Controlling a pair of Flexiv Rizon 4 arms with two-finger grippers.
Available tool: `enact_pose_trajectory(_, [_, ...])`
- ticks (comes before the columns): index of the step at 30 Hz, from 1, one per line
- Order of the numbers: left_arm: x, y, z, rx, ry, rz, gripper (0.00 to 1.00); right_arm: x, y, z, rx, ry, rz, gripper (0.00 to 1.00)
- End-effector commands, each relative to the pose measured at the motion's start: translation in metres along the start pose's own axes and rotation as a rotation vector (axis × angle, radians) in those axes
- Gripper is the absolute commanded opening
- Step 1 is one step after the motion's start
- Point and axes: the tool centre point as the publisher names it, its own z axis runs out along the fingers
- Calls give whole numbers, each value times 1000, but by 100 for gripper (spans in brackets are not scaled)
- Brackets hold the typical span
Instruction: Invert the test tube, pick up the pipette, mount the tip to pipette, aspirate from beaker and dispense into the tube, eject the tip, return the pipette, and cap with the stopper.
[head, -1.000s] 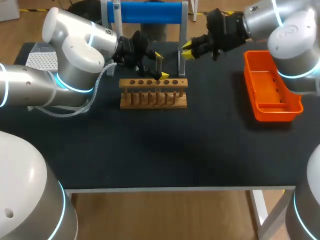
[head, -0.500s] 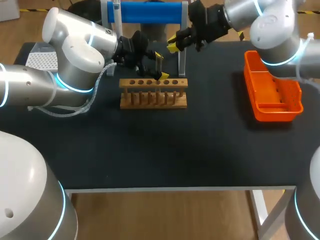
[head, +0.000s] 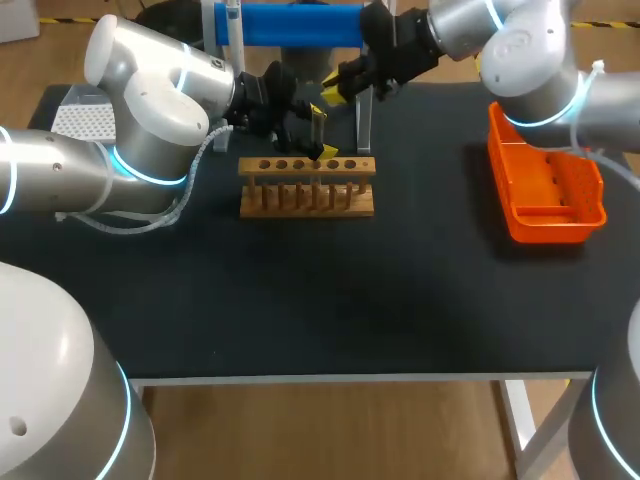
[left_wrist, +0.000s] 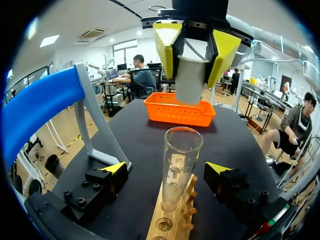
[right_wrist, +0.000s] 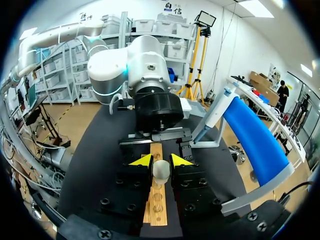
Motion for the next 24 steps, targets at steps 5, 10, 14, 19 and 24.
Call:
enact_pose_trajectory(5, [-1,0,0,-1,4,0,100,-1,4,8,9,11,-5,0])
enact_pose_trajectory(10, [-1,0,0,-1,4,0,100,0,5,11,11,12,-6,0])
enact_pose_trajectory(14, [-1,0,0,-1,4,0,100,0,4,13,14,11,-6,0])
enact_pose_trajectory(19, [-1,0,0,-1,4,0,100,-1,2,16,15,12,-4,0])
enact_pose_trajectory(24, [-1,0,0,-1,4,0,100,1,1,19,14,15,-2,0])
